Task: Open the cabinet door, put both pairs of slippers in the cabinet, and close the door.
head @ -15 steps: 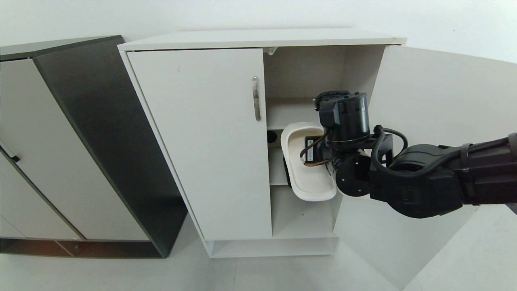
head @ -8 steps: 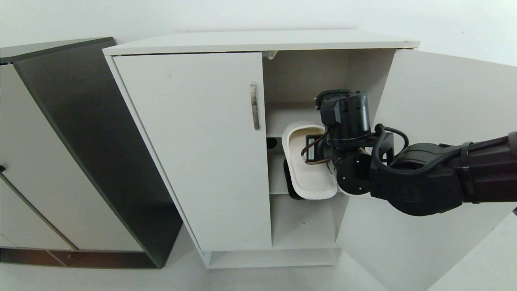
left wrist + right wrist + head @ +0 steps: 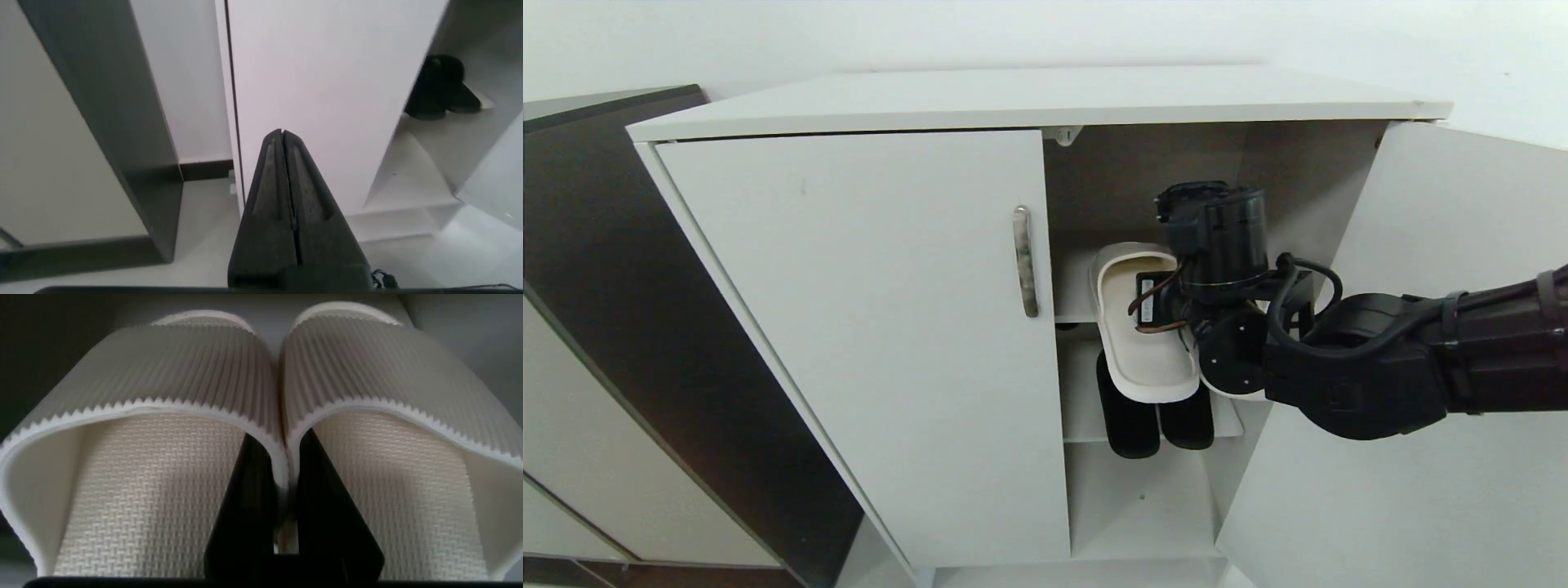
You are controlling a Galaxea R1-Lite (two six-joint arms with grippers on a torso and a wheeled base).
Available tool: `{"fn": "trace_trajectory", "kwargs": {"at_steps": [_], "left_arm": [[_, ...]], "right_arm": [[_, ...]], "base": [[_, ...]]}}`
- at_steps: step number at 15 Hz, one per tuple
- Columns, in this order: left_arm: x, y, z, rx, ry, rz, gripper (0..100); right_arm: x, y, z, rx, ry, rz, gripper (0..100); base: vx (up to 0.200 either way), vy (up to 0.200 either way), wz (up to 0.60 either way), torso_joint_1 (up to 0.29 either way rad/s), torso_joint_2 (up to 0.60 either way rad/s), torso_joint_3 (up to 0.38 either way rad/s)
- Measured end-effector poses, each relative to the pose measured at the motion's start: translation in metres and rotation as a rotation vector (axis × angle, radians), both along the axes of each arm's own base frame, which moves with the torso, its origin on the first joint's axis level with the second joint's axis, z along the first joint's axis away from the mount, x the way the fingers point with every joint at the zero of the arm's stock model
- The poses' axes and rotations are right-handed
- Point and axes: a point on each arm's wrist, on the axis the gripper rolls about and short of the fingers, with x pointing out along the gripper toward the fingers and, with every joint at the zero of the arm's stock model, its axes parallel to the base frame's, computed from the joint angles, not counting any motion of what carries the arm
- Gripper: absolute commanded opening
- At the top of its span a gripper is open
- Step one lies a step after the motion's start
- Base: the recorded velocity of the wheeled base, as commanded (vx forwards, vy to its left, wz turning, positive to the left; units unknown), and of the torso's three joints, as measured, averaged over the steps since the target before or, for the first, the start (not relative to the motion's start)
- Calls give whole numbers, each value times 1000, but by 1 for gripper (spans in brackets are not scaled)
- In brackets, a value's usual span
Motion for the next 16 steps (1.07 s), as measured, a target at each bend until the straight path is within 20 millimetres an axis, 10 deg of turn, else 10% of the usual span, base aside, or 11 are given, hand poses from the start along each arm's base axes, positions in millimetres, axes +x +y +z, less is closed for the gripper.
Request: {"fn": "trace_trajectory", "kwargs": {"at_steps": [16], "left_arm": [[0, 0, 0, -6, 0, 2, 0]], "right_arm": [[72, 1, 20, -11, -17, 2, 0]], "base": [[0, 0, 0, 0, 0, 0]]}}
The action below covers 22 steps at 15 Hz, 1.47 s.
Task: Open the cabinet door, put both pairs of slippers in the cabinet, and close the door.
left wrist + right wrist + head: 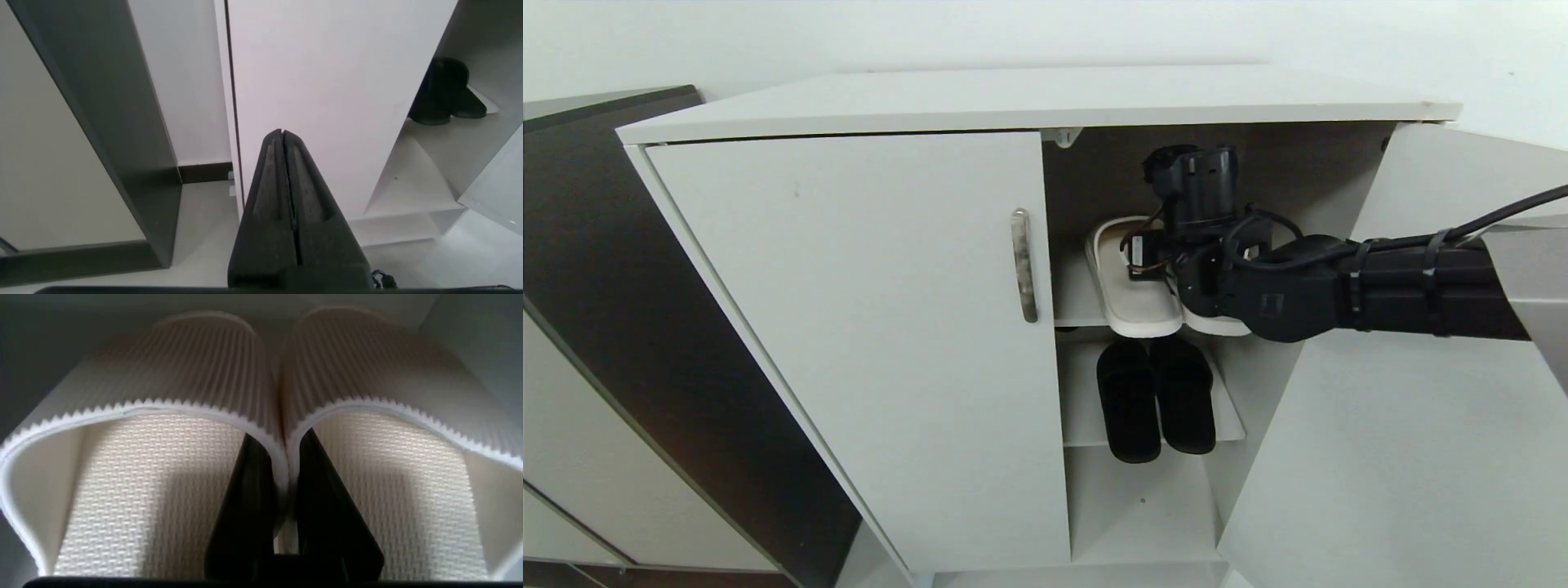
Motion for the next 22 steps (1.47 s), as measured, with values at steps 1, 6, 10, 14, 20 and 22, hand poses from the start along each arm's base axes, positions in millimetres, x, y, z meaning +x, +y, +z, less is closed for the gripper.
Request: {"fn": "trace_trajectory", "kwargs": {"at_steps": [1, 6, 10, 14, 20, 22], "left_arm": [[0, 0, 0, 0, 0, 0, 0], [0, 0, 0, 0, 0, 0, 0], [0, 0, 0, 0, 0, 0, 0], [0, 0, 0, -1, 0, 0, 0], [0, 0, 0, -2, 0, 0, 0], [0, 0, 0, -1, 0, 0, 0]], "right_arm": [[5, 0, 1, 2, -2, -7, 0], [23, 3, -9, 0, 1, -26, 0], [26, 4, -15, -6, 8, -28, 0], [27, 5, -18, -9, 13, -32, 100], [-3, 6, -11, -26, 25, -41, 100], [-33, 7, -7, -36, 30, -12, 100]], "base": [[0, 0, 0, 0, 0, 0], [0, 0, 0, 0, 0, 0], [0, 0, 0, 0, 0, 0], [0, 0, 0, 0, 0, 0], [0, 0, 0, 0, 0, 0], [0, 0, 0, 0, 0, 0]]}}
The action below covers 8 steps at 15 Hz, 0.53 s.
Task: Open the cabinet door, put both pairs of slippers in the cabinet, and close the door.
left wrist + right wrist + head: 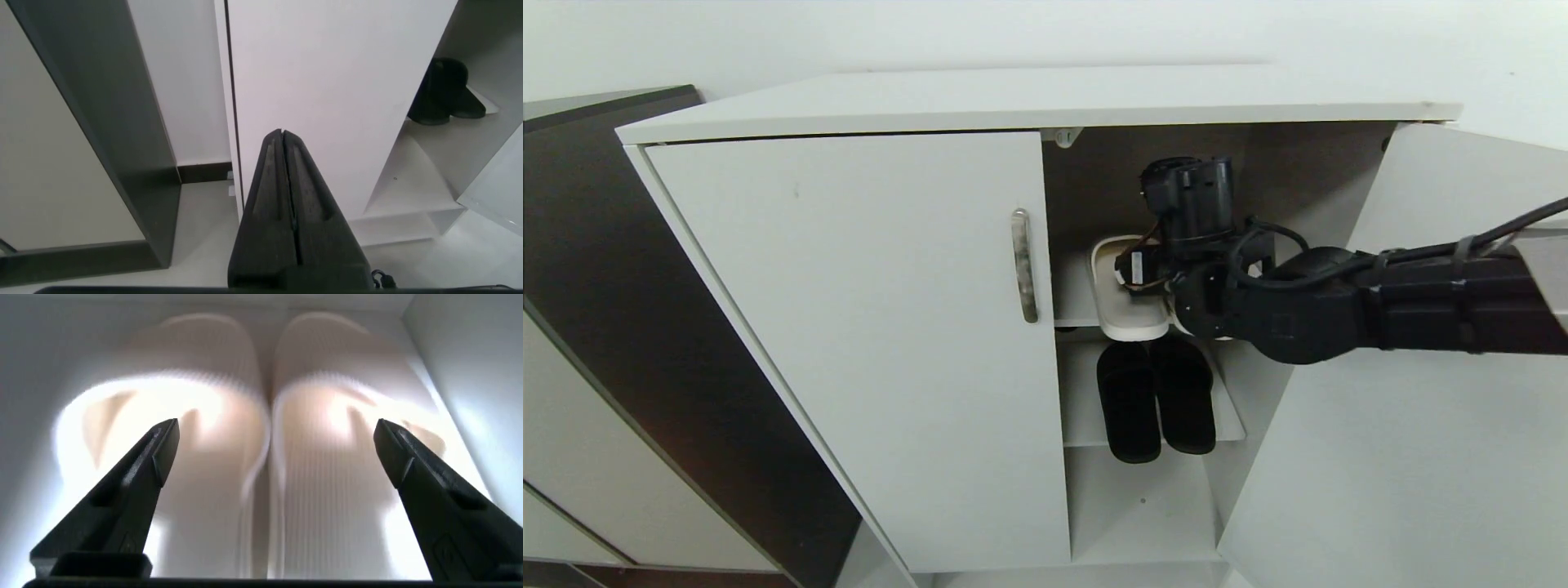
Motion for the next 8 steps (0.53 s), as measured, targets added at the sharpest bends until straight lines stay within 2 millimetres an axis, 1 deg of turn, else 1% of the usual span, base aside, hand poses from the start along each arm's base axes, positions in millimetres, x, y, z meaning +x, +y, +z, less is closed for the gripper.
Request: {"fn": "trace_trajectory", "kwargs": {"at_steps": [3, 5, 6, 8], "left_arm": [[0, 0, 0, 1, 0, 0, 0], [0, 0, 0, 1, 0, 0, 0], [0, 0, 0, 1, 0, 0, 0], [0, 0, 0, 1, 0, 0, 0]], "right_arm": [[-45, -6, -6, -11, 10, 60, 100], [-70, -13, -11, -2, 1, 94, 100], [-82, -17, -15, 14, -6, 108, 0], [-98, -23, -23, 37, -10, 129, 0]], "base": [[0, 0, 0, 0, 0, 0], [0, 0, 0, 0, 0, 0], [0, 0, 0, 0, 0, 0], [0, 0, 0, 0, 0, 0]]}}
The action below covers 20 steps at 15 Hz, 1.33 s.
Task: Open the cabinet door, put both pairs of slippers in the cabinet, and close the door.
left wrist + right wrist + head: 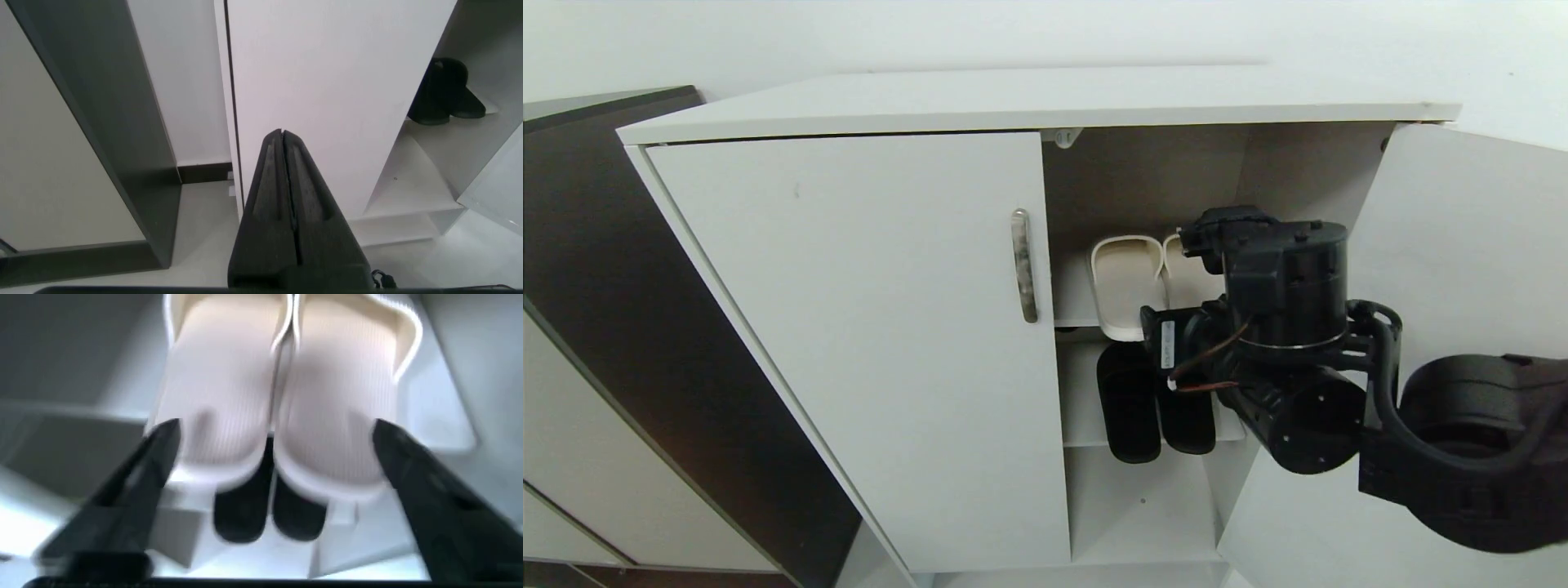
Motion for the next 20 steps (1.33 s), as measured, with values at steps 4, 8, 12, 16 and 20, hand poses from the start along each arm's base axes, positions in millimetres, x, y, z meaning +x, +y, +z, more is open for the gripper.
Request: {"fn": "trace_trajectory", "kwargs": {"at_steps": [4, 8, 12, 16, 20], "left_arm": [[0, 0, 0, 0, 0, 0, 0], [0, 0, 0, 0, 0, 0, 0], [0, 0, 0, 0, 0, -1, 0], [0, 0, 0, 0, 0, 0, 0], [0, 0, 0, -1, 0, 0, 0]], "right_arm": [[-14, -5, -9, -1, 8, 26, 0], [-15, -5, -10, -4, 10, 28, 0], [-15, -5, -10, -5, 11, 28, 0], [-15, -5, -11, -9, 12, 28, 0], [-15, -4, -13, -14, 17, 31, 0]], "base": [[0, 0, 0, 0, 0, 0], [0, 0, 0, 0, 0, 0], [-200, 0, 0, 10, 0, 1], [-200, 0, 0, 0, 5, 0], [-200, 0, 0, 1, 1, 1]]}}
